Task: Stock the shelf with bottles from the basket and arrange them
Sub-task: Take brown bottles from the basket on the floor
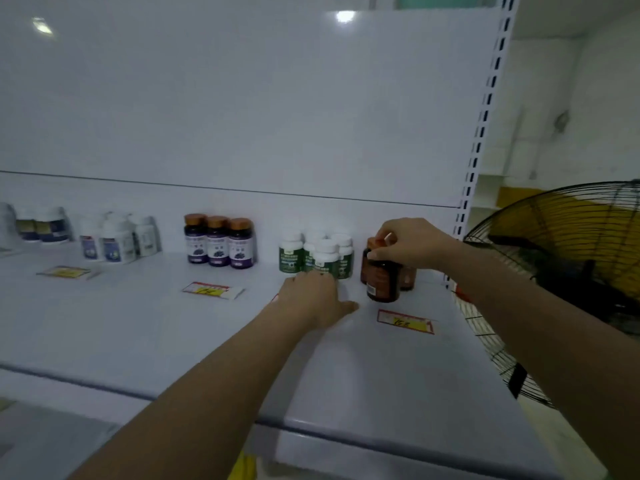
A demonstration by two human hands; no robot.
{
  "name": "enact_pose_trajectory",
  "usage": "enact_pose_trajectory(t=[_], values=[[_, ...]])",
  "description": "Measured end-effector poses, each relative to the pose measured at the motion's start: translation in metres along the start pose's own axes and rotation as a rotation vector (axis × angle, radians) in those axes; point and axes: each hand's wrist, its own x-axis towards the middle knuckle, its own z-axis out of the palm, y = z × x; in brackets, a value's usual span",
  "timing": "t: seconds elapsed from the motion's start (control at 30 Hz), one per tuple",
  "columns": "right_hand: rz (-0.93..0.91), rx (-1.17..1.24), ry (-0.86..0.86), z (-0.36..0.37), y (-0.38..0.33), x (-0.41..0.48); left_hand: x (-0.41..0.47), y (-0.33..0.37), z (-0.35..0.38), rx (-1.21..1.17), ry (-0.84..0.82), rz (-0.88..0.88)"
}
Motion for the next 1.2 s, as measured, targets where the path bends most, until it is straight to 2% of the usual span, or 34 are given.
enact_pose_trajectory(t=[0.17, 0.33, 0.7, 0.9, 1.2], values=[[-0.136, 0.086, 0.016, 0.007, -0.041, 0.012, -0.016, -0.036, -0.009, -0.013, -0.024, -0.122], [-0.257, 0.130, 0.015, 0.016, -0.118, 0.025, -0.046, -0.095, -0.030, -0.007, 0.012, -0.214], [-0.531, 0.272, -0.071, 0.061, -0.349, 0.044, -0.159, -0.281, -0.092, 0.019, 0.094, -0.510], [-0.671, 0.294, -0.134, 0.101, -0.477, 0.058, -0.207, -0.384, -0.107, 0.038, 0.094, -0.683], [-0.889, 0.355, -0.216, 0.176, -0.661, 0.111, -0.249, -0.558, -0.113, 0.060, 0.143, -0.846]])
